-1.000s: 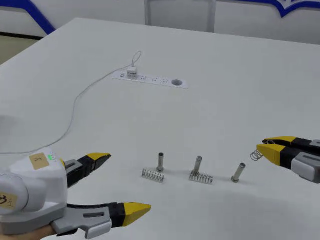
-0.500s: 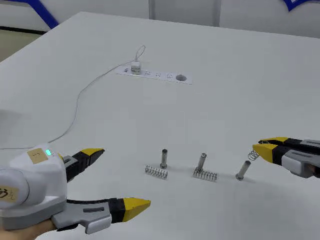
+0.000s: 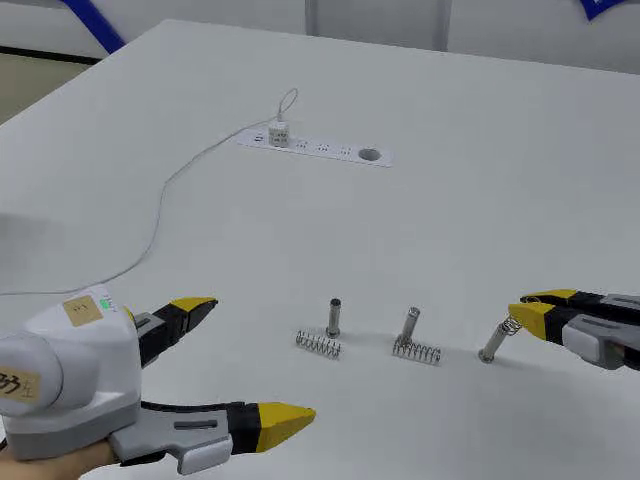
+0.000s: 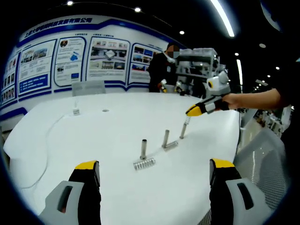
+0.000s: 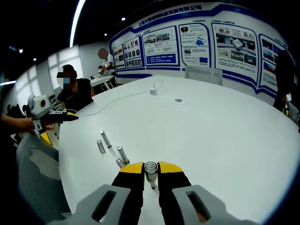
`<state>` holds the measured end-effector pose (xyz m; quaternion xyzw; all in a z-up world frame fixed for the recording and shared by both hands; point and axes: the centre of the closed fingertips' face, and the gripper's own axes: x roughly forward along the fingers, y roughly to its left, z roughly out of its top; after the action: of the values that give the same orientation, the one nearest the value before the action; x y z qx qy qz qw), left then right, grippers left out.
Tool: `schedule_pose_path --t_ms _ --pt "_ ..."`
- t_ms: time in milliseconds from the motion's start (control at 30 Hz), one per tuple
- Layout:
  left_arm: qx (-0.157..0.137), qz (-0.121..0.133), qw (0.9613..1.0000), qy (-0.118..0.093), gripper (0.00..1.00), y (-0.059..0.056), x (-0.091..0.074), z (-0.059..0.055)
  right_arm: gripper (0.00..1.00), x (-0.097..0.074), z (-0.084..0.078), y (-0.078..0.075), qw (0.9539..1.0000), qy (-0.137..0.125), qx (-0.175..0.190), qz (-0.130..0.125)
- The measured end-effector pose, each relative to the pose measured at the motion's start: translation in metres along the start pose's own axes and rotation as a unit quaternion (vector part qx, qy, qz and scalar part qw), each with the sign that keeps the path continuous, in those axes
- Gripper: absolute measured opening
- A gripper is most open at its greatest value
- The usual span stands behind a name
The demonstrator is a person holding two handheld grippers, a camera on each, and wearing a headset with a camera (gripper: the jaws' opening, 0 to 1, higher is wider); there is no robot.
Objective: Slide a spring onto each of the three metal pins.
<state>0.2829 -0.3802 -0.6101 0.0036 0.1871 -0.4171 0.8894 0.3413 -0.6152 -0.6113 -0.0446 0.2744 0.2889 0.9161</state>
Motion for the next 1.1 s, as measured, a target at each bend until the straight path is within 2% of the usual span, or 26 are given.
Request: schedule_pose_path --t_ms 100,700,1100 --pt "-0.001 -0.001 1.0000 0.006 1.00 0.000 0.000 -0.003 0.11 0.002 0.001 0.000 1.0000 -0.003 0.005 0.003" --pt "-0.002 0.000 0.9997 0.024 1.00 0.001 0.002 -0.010 0.11 0.024 -0.022 0.004 0.9988 0.041 -0.028 0.002" --pt "-0.002 0.001 0.9996 0.029 1.00 0.001 0.002 -0.012 0.12 0.035 -0.037 0.002 0.9981 0.058 -0.023 -0.003"
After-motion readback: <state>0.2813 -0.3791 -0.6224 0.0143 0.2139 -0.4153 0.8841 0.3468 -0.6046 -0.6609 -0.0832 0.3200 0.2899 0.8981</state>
